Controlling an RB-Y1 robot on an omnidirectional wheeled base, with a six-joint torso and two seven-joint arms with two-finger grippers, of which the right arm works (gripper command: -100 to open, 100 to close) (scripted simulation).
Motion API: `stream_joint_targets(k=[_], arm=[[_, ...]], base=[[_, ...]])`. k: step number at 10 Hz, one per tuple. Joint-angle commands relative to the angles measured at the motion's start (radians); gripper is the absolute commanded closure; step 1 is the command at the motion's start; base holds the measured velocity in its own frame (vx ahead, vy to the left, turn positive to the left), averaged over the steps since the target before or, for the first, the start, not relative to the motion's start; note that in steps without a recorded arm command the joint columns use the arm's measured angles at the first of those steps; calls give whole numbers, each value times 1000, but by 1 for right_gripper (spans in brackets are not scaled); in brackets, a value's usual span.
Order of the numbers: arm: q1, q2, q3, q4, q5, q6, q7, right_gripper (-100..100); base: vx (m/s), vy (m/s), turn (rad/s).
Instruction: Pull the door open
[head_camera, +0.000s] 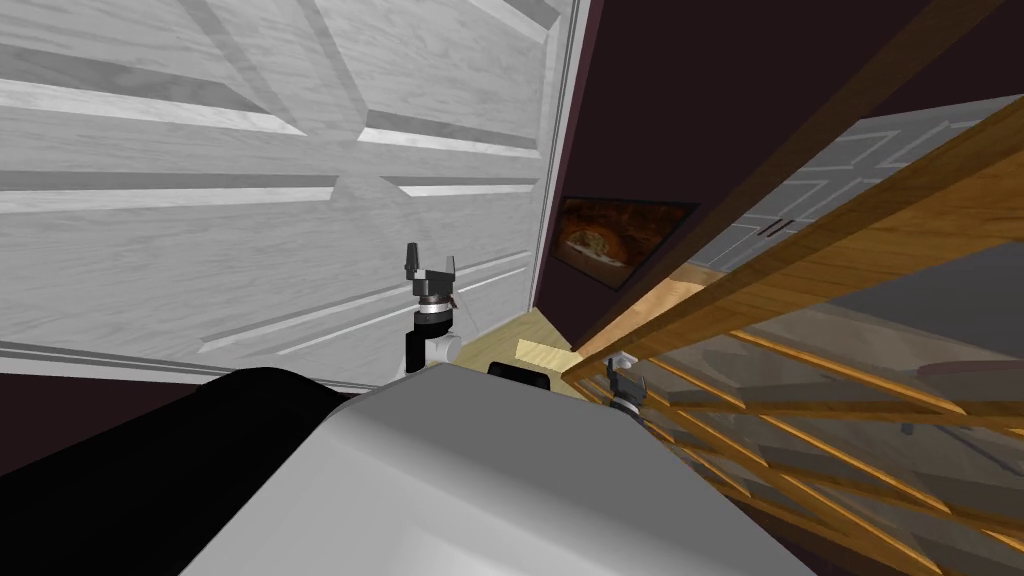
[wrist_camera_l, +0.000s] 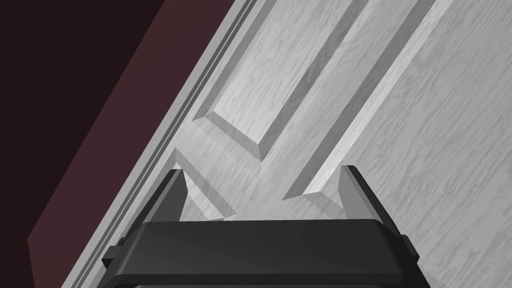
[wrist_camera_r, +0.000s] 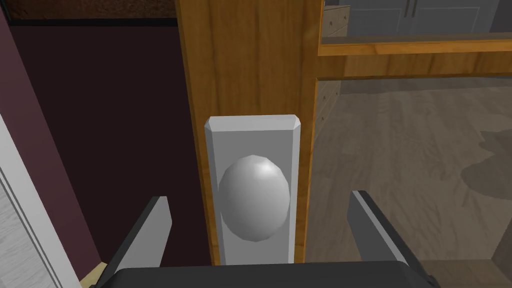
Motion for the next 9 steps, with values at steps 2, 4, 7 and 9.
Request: stream_joint_targets(k=[2,4,7,9], arm=[[-9,4,-2,7,-1,0,5,-100],[-9,4,-2,7,-1,0,5,100],[-9,4,-2,7,-1,0,5,100],[2,-5,18,1,13,-3,-9,100]], base=[[141,-81,16],[-24,16,6],[-14,7,-1],[-71,-3,36]])
